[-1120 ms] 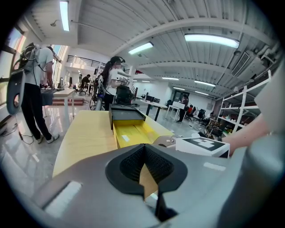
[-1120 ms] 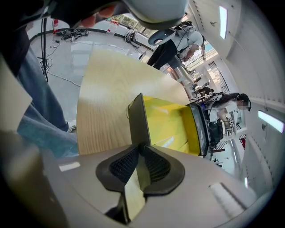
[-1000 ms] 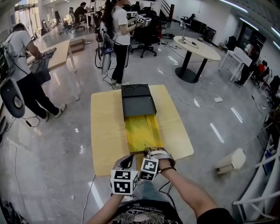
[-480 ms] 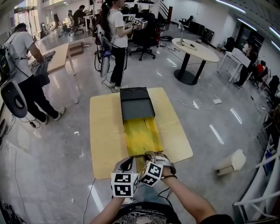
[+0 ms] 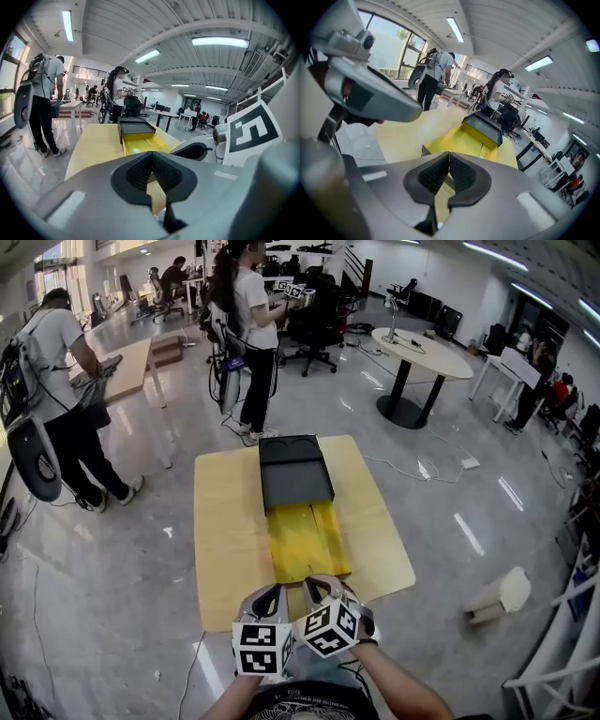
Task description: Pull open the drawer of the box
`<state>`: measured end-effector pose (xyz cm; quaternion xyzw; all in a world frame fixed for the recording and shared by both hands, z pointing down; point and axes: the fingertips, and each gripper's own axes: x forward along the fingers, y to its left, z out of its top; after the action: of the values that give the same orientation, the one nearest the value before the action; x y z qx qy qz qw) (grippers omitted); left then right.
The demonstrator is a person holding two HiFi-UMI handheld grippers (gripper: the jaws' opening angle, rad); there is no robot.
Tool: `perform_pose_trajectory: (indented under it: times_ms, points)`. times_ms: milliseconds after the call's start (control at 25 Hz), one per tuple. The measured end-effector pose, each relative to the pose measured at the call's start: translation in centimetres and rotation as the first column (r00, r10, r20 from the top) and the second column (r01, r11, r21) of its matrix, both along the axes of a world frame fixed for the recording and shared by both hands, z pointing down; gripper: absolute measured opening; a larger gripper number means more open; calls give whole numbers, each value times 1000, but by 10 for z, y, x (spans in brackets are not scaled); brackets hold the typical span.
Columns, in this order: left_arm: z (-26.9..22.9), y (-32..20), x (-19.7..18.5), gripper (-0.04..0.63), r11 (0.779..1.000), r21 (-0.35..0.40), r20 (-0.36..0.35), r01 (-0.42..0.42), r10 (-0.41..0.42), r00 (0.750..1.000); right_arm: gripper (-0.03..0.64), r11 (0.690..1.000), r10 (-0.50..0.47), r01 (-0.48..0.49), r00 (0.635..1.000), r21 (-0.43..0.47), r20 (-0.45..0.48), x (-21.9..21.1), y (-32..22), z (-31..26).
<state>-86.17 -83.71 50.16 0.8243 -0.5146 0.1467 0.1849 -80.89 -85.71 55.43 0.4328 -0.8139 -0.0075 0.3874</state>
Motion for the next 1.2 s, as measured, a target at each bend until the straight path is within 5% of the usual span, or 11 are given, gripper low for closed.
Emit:
perform_pose_trajectory:
  times_ms: [120, 280, 520, 880, 1040, 1200]
  points:
    - [-13, 20, 10, 18, 1000, 19, 13, 2, -2, 1000, 6, 999, 32, -34, 997, 21, 75, 9, 22, -23]
    - [-49, 20, -26, 18, 999, 38, 11, 5, -5, 1000, 6, 996, 83, -85, 974, 1, 212, -28, 27, -70]
    - [-29, 72, -18, 18, 998, 65, 39, -18, 15, 999, 6, 994, 107, -106, 931, -24, 350, -29, 87, -59]
    - [-30, 126, -21, 18, 996, 85, 57, -26, 21, 998, 5, 993, 119, -113, 889, -40, 442, -37, 144, -67]
    - [-37, 105, -50, 18, 996, 86, 59, -25, 20, 998, 5, 993, 120, -113, 885, -42, 450, -67, 122, -74]
    - [-57, 70, -37, 20, 996, 88, 63, -23, 17, 998, 5, 992, 124, -114, 882, -49, 455, -53, 86, -93]
